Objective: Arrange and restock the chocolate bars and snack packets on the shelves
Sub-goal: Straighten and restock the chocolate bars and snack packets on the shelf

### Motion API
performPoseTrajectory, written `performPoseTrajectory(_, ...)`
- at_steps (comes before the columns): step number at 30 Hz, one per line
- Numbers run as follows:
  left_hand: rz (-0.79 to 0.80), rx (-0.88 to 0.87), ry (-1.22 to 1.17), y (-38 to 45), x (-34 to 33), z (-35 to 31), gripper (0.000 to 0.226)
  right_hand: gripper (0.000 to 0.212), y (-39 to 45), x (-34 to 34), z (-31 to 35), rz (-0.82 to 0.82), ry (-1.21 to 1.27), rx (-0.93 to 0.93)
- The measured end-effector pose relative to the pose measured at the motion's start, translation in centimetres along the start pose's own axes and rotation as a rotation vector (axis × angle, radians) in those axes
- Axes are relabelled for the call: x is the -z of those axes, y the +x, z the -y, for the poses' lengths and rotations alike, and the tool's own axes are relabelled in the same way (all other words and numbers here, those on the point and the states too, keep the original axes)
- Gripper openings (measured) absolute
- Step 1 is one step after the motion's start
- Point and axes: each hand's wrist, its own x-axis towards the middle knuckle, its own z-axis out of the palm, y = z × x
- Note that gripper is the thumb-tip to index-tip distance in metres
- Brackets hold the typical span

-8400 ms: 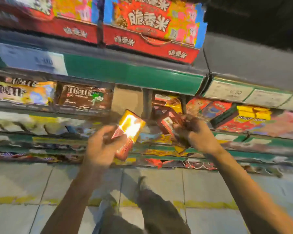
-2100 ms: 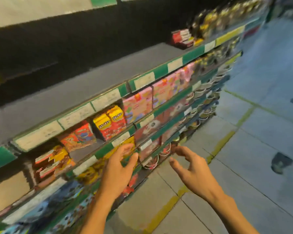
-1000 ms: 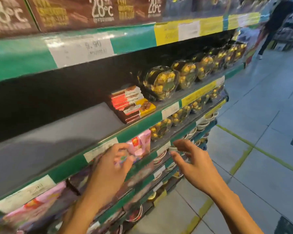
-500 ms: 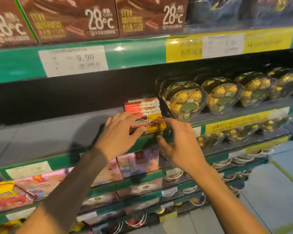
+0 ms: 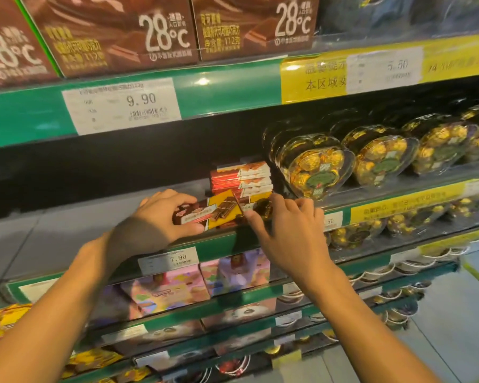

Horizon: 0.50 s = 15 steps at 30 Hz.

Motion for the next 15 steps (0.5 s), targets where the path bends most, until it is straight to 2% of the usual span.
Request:
performPoseTrajectory(5, 0.035, 0.006, -0.062, -0.1, 1.6, 2.3, 0.056, 0.071, 1.0, -0.6, 3.1, 0.047, -0.150, -0.115)
performPoseTrajectory(8, 0.028, 0.045, -0.245, -0.7, 2.0, 3.7, 0.055, 0.077, 1.9, -0.7, 4.4, 0.075, -0.161, -0.178)
performPoseTrajectory(11, -0.061, 0.053, -0.383, -1.2, 2.2, 5.1, 0.048, 0.092, 2.9, -0.7, 4.7, 0.098, -0.089, -0.230)
performPoseTrajectory(15, -0.215, 0.079, -0.437, -1.7, 2.5, 7.0, 0.036, 0.111, 4.2, -0.6, 5.5, 0.156, 0.072, -0.327)
